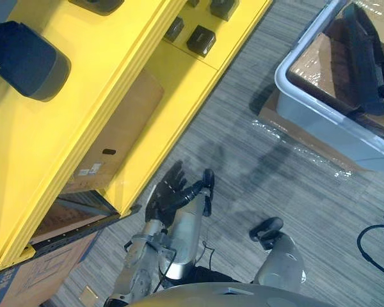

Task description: Walk over and take three plastic housings, then place them on the shelf

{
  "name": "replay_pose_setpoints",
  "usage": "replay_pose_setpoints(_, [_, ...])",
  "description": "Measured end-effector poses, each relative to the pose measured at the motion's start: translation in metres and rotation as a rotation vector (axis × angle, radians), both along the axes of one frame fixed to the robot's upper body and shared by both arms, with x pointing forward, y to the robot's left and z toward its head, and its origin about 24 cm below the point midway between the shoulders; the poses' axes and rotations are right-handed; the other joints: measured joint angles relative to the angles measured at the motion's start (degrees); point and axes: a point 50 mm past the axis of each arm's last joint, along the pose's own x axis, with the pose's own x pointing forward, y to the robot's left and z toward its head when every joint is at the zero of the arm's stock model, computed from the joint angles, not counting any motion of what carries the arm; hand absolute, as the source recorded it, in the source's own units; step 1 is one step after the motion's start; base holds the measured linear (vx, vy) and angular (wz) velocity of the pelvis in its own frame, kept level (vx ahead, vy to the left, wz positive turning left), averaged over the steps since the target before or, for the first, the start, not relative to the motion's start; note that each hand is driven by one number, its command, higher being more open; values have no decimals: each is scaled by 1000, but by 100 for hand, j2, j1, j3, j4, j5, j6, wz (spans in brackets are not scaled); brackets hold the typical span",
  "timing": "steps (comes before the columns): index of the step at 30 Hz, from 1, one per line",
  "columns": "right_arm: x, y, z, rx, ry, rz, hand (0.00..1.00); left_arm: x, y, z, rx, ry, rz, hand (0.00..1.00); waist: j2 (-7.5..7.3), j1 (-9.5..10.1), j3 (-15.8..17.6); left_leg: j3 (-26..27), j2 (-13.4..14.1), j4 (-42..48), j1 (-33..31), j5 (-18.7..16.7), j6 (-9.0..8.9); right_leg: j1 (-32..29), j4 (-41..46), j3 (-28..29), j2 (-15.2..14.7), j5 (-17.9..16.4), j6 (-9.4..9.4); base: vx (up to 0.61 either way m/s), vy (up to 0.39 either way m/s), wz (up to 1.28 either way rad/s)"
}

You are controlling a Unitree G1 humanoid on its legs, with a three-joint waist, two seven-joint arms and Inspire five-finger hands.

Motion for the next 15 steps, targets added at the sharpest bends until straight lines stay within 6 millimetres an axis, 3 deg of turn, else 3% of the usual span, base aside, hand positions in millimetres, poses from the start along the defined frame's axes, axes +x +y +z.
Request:
replay_pose_setpoints(5, [15, 27, -3, -115, -42, 76, 0, 10, 20, 31, 12, -148, 44, 100, -322, -216, 98, 160, 133, -386, 557, 61, -95, 498, -528, 78, 313, 201, 15, 48, -39, -19])
replay_pose_setpoints(8, [24, 53, -9, -174, -101, 138, 0, 21, 20, 49, 1, -208, 10, 100, -576, -354, 7, 312, 170, -740, 1037, 118, -173, 854, -887, 163, 473, 285, 36, 76, -59, -25])
replay_pose_setpoints(12, [29, 89, -29, -248, -138, 234, 0, 38, 5, 58, -119, -154, -117, 100, -1000, -546, -491, 481, 233, -1198, 1379, 209, -284, 1106, -1446, 212, 720, 448, 54, 100, -45, -24])
replay_pose_setpoints(13, [32, 109, -40, -286, -139, 296, 0, 48, -13, 55, -241, -49, -239, 100, -1159, -636, -750, 657, 263, -1421, 1696, 232, -318, 1343, -1819, 334, 835, 598, 59, 161, -36, -44])
replay_pose_setpoints(15, [30, 119, -51, -315, -132, 336, 0, 50, -28, 46, -289, 54, -329, 100, -1182, -701, -1072, 718, 260, -1547, 1797, 238, -327, 1435, -2025, 347, 913, 690, 84, 113, -32, -26])
